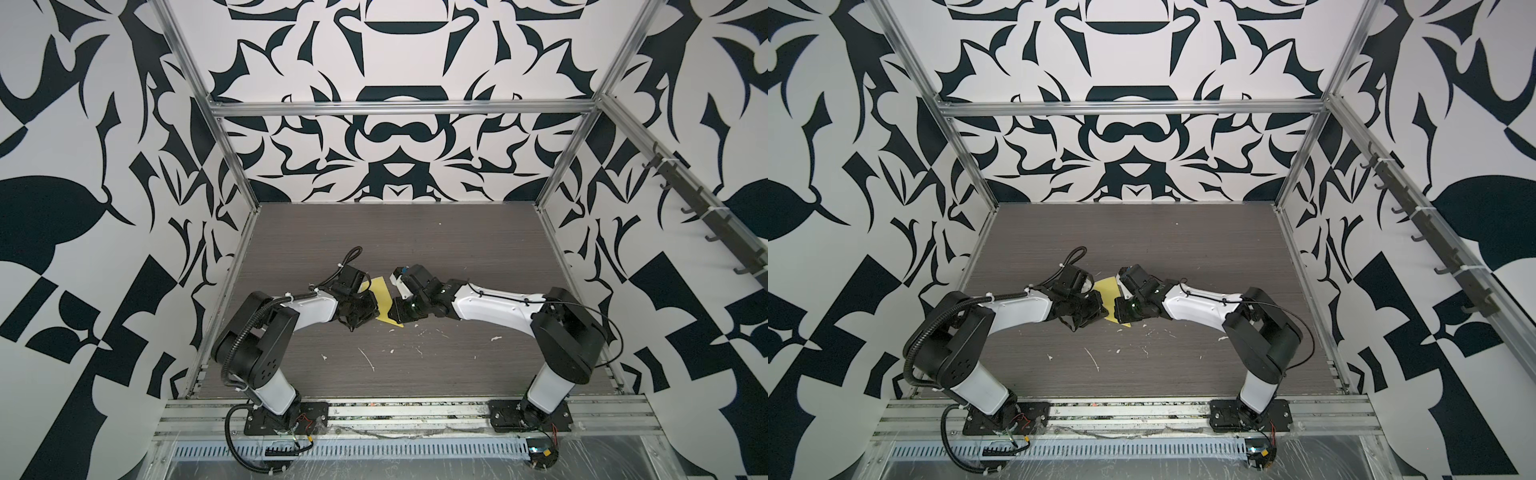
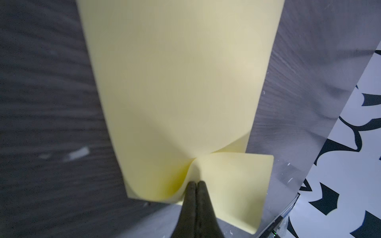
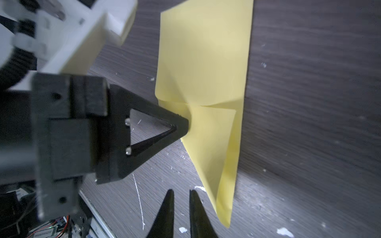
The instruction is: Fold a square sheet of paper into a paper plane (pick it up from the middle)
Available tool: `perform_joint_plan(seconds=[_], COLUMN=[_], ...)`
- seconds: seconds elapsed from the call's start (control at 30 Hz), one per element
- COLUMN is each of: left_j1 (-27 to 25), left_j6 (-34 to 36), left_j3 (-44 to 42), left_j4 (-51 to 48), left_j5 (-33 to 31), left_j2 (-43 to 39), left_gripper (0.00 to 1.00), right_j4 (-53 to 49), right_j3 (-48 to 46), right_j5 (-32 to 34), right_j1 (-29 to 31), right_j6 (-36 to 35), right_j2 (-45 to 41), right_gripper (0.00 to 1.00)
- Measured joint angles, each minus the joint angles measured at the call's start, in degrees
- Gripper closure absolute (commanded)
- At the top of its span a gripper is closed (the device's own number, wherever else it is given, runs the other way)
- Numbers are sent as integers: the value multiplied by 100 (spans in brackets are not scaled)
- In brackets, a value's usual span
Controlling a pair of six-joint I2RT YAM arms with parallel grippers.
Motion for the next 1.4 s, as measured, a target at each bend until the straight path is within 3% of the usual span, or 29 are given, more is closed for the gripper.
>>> perform_joint_plan(seconds=[0.37, 1.4], left_j1=[0, 0], left_j6=[-2, 0], left_j3=[0, 0], left_j4=[0, -7], left_j5=[-2, -24], left_j2=[2, 0], left_gripper=[100, 100], right_j4=[-203, -588], right_j3=[527, 629], right_j5=[-236, -138], right_j1=[11, -125], right_j6=[238, 404], right_j2=[761, 1019], right_gripper=[94, 95])
